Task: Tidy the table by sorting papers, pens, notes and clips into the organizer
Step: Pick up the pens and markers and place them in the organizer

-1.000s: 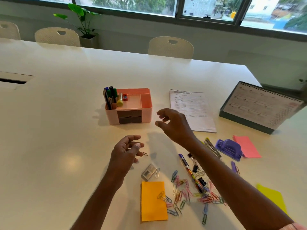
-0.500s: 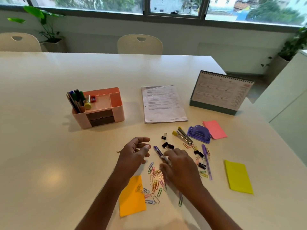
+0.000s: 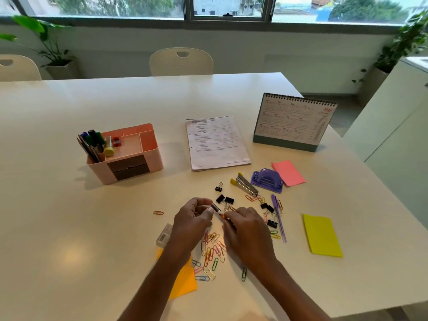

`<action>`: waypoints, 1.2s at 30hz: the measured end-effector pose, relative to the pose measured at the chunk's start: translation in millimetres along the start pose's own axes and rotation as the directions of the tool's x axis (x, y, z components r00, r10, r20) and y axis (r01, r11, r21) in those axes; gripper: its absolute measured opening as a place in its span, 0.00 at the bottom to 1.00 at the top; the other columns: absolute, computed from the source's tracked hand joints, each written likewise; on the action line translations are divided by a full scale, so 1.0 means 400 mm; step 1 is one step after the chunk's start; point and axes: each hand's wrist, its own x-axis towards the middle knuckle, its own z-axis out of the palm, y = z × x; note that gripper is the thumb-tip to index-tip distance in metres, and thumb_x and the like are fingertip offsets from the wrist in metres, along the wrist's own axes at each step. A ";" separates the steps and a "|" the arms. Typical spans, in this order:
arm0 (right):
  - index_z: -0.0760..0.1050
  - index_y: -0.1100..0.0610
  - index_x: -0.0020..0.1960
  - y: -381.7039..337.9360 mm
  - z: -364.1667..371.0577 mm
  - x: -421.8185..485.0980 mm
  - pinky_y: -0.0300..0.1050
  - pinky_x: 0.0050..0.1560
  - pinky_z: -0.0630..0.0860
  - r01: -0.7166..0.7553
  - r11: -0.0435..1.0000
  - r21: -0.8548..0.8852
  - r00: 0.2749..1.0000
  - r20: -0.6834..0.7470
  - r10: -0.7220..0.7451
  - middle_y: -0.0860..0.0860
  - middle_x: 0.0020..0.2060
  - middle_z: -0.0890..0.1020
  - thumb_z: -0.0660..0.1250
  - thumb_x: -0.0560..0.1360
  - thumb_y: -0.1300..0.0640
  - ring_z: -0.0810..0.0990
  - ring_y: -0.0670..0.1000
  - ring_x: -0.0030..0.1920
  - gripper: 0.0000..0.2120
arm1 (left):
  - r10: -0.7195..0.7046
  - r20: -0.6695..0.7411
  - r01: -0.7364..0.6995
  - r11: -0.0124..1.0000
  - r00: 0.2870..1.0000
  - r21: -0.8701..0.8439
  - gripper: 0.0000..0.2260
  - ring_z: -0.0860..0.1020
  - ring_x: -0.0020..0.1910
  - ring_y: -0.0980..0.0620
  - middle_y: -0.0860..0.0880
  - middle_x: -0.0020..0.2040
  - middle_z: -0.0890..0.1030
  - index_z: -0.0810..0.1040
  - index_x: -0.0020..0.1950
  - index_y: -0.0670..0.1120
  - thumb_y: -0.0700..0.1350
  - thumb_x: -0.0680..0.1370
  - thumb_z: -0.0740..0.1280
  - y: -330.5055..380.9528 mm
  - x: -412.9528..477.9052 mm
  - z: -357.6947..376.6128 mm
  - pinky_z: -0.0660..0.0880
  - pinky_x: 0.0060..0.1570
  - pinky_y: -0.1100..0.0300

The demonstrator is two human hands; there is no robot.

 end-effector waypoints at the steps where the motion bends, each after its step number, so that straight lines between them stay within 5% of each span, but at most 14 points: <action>1: 0.83 0.49 0.61 0.002 0.001 -0.003 0.39 0.48 0.78 -0.011 0.999 0.040 1.000 -0.015 0.011 0.46 0.50 0.85 0.68 0.81 0.48 0.79 0.44 0.50 0.12 | -0.016 -0.015 0.016 0.999 1.000 -0.033 0.06 0.88 0.45 0.52 0.48 0.52 0.87 0.81 0.58 0.53 0.45 0.82 0.72 -0.002 -0.002 0.004 0.86 0.51 0.49; 5: 0.83 0.50 0.64 -0.001 -0.008 -0.018 0.34 0.46 0.77 0.012 0.984 0.178 0.999 -0.052 -0.002 0.46 0.51 0.85 0.70 0.81 0.49 0.78 0.42 0.50 0.13 | -0.121 0.071 0.136 0.950 0.990 -0.281 0.16 0.89 0.49 0.45 0.42 0.54 0.88 0.78 0.64 0.45 0.46 0.78 0.76 0.000 -0.010 0.023 0.85 0.54 0.49; 8: 0.82 0.49 0.66 -0.005 -0.025 -0.027 0.35 0.45 0.79 0.033 0.964 0.263 0.999 -0.043 -0.022 0.45 0.51 0.85 0.69 0.80 0.48 0.78 0.42 0.49 0.15 | -0.080 0.126 0.122 0.918 0.989 -0.377 0.11 0.88 0.51 0.42 0.40 0.51 0.88 0.81 0.61 0.41 0.41 0.79 0.74 0.017 -0.022 0.035 0.86 0.49 0.54; 11: 0.84 0.50 0.61 0.021 -0.059 -0.022 0.39 0.45 0.82 -0.007 0.944 0.331 0.997 -0.070 0.033 0.45 0.50 0.85 0.69 0.79 0.46 0.81 0.42 0.47 0.13 | -0.050 0.125 0.096 0.913 0.991 -0.396 0.11 0.88 0.52 0.41 0.40 0.51 0.88 0.82 0.61 0.41 0.39 0.79 0.74 0.023 -0.016 0.043 0.85 0.55 0.47; 16: 0.86 0.56 0.55 0.141 -0.134 0.011 0.41 0.44 0.79 -0.209 0.969 0.128 0.954 -0.189 0.231 0.51 0.46 0.86 0.75 0.78 0.58 0.82 0.47 0.42 0.06 | -0.029 0.167 0.085 0.937 0.986 -0.338 0.13 0.88 0.53 0.44 0.42 0.53 0.89 0.81 0.64 0.43 0.40 0.80 0.73 0.030 -0.007 0.040 0.83 0.56 0.48; 20: 0.84 0.56 0.54 0.207 -0.152 0.018 0.45 0.41 0.78 -0.370 0.928 -0.037 0.922 -0.138 0.362 0.53 0.45 0.85 0.73 0.79 0.57 0.81 0.52 0.42 0.05 | -0.033 0.197 0.099 0.938 0.980 -0.333 0.14 0.88 0.53 0.45 0.43 0.53 0.89 0.80 0.65 0.43 0.40 0.79 0.74 0.032 -0.006 0.047 0.84 0.56 0.49; 32: 0.82 0.54 0.60 0.191 -0.133 0.023 0.42 0.39 0.79 -0.398 0.884 -0.245 0.916 -0.045 0.399 0.52 0.49 0.85 0.71 0.80 0.56 0.84 0.51 0.46 0.09 | -0.045 0.218 0.126 0.918 0.975 -0.375 0.19 0.88 0.54 0.44 0.42 0.54 0.88 0.77 0.69 0.42 0.38 0.79 0.74 0.046 0.001 0.059 0.86 0.53 0.52; 36: 0.82 0.55 0.61 0.183 -0.155 0.029 0.43 0.38 0.75 -0.421 0.888 -0.187 0.907 -0.078 0.414 0.53 0.49 0.84 0.71 0.79 0.57 0.83 0.53 0.46 0.11 | -0.027 0.209 0.106 0.920 0.978 -0.377 0.19 0.88 0.54 0.42 0.41 0.54 0.88 0.76 0.69 0.43 0.37 0.79 0.73 0.050 -0.005 0.052 0.84 0.57 0.48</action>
